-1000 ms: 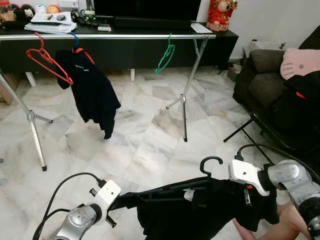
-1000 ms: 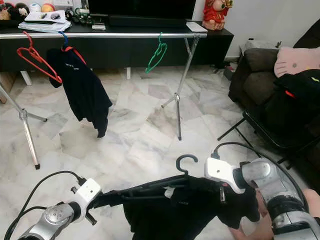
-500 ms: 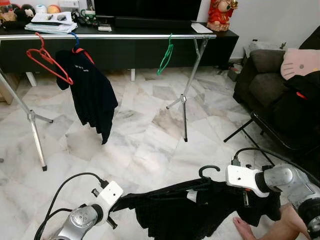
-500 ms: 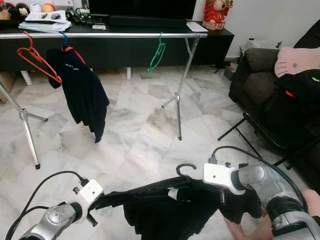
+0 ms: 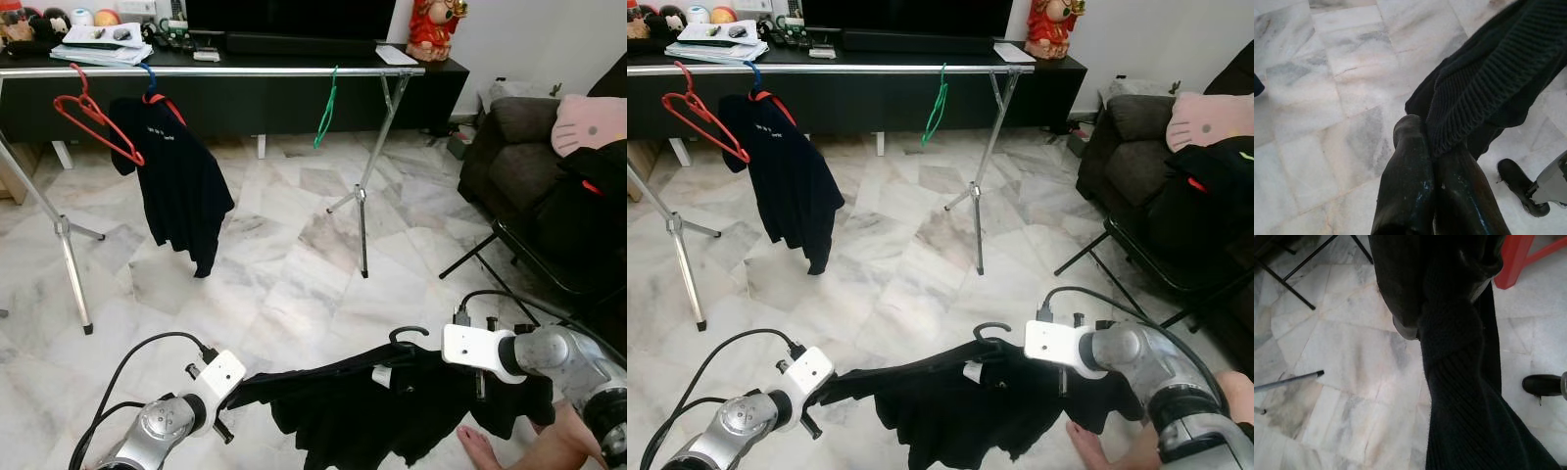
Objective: Hang hanger
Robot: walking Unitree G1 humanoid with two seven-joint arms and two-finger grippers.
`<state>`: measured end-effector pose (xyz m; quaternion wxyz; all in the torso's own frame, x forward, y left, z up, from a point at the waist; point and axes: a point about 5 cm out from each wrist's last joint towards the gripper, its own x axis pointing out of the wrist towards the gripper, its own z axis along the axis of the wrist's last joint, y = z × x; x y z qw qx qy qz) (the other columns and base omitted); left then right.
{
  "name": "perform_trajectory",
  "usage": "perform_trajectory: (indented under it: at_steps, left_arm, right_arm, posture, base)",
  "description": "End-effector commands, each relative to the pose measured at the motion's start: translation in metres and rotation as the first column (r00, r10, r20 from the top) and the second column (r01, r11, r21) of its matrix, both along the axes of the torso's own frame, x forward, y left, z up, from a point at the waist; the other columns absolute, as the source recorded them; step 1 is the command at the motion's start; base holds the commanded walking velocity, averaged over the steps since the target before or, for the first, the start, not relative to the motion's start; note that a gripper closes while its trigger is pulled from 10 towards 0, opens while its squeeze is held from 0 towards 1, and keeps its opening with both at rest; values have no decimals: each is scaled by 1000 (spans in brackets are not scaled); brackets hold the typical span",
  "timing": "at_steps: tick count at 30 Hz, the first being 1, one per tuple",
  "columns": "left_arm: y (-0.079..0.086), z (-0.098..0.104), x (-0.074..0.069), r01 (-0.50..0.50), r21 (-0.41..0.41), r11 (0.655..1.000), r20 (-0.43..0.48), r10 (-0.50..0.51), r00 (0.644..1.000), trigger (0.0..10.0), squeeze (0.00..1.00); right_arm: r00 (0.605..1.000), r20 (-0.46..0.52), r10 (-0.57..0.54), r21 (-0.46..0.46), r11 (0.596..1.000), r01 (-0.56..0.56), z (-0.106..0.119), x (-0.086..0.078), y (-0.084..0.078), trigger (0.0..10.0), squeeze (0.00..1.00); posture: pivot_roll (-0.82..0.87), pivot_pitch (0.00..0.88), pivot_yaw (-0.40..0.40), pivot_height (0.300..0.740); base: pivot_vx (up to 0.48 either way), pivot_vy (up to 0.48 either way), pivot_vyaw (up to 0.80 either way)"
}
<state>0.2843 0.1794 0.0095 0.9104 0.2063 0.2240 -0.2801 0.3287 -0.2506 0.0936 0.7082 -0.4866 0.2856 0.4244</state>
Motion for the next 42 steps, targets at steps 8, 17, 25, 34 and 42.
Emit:
perform_trajectory:
  at_steps: [8, 17, 25, 34, 42]
  left_arm:
    - [16, 21, 8, -34, -119, 992, 13, 36, 999, 0, 0]
    - [9, 46, 14, 37, -227, 973, 54, -25, 998, 0, 0]
    - [0, 64, 12, 144, -257, 956, 71, -130, 989, 0, 0]
    - [-10, 93, 15, 207, -295, 933, 136, -173, 975, 0, 0]
    - [-29, 100, 2, 341, -326, 881, 121, -319, 940, 0, 0]
  right_arm:
    - [984, 80, -159, 9, 987, 159, -27, -6, 1, 0, 0]
    - [920, 104, -379, 153, 920, 362, -50, -8, 18, 0, 0]
    - [760, 20, -650, 494, 667, 558, -55, 1, 56, 0, 0]
    - [698, -22, -715, 462, 612, 642, -72, -8, 68, 0, 0]
    - [572, -49, -819, 564, 450, 692, -61, 3, 69, 0, 0]
  posture:
    - [-35, 114, -99, 740]
    - [-18, 127, -90, 740]
    - [2, 149, -49, 740]
    - [22, 139, -33, 740]
    - [13, 121, -16, 740]
  base:
    - [0, 0, 0]
    - [0, 0, 0]
    - [0, 0, 0]
    - [0, 0, 0]
    - [0, 0, 0]
